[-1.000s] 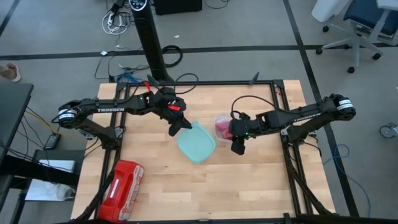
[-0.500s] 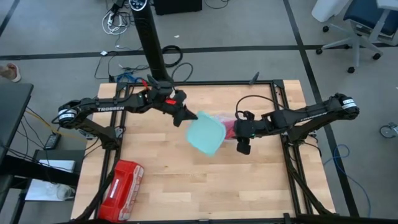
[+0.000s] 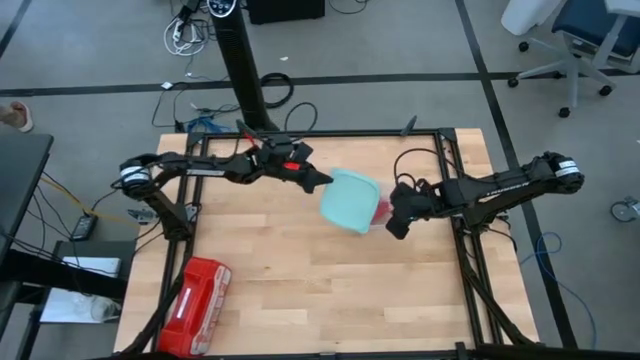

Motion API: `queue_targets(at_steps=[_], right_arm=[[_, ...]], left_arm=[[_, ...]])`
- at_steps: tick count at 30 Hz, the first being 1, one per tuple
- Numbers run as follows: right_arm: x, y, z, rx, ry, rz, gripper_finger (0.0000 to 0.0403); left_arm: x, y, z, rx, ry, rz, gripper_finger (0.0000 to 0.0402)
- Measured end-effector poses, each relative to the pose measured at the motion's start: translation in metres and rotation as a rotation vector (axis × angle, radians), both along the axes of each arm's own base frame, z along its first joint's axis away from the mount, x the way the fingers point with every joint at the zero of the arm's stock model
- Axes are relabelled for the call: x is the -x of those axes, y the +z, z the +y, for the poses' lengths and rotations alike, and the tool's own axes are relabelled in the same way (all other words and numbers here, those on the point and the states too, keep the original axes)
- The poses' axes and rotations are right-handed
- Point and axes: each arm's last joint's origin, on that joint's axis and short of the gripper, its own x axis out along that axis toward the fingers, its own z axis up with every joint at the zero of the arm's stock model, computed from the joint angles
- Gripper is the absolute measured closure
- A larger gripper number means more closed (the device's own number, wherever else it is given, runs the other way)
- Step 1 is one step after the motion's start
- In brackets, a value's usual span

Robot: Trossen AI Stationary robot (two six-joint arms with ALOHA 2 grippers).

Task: Roll bandage
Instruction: Close the green tupperware

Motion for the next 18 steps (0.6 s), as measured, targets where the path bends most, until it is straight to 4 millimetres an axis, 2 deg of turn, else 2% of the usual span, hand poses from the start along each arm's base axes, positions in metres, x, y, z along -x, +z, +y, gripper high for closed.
queue_targets(at_steps=[4, 8, 13, 18], right_arm=[[0.009, -0.006, -0.008, 0.086, -0.125, 0.050, 0.0254], [0.010, -0.006, -0.018, 0.156, -0.198, 0.048, 0.0254], [0.010, -0.010, -0.035, 0.179, -0.250, 0.123, 0.0254], [0.005, -0.015, -0.042, 0.127, -0.244, 0.133, 0.0254]], left_arm=[[-0.010, -0.013, 0.007, 0.018, 0.009, -0.027, 0.0401], [-0.019, -0.024, 0.014, 0.057, 0.023, -0.020, 0.0401], [-0.030, -0.034, 0.018, 0.151, 0.046, 0.001, 0.0401], [-0.032, -0.035, 0.020, 0.132, 0.086, -0.011, 0.0401]])
